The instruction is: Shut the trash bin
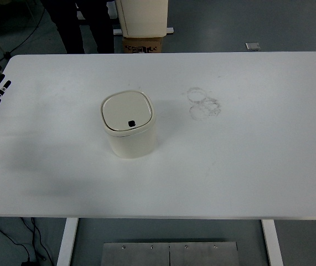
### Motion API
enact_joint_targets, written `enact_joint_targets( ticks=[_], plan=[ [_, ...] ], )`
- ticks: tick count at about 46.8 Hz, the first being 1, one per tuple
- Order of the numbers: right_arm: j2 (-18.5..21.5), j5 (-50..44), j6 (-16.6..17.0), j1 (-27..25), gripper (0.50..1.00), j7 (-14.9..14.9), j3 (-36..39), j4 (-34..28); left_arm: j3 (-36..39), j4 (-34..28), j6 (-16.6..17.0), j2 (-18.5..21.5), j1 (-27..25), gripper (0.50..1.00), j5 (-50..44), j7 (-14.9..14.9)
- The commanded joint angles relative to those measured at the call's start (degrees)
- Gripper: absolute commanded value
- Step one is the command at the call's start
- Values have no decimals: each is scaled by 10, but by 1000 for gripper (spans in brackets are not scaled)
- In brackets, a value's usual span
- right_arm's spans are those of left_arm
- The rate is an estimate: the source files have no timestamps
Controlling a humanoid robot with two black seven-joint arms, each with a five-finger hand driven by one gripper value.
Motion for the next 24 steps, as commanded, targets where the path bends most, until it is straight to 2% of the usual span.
enact_joint_targets(
  ticks=[1,24],
  plan=[
    [0,0,0,0,991,0,0,0,0,0,0,-2,0,1000,0,0],
    [0,-4,0,1,991,2,-3,0,-1,0,1,-1,0,1000,0,0]
  ],
)
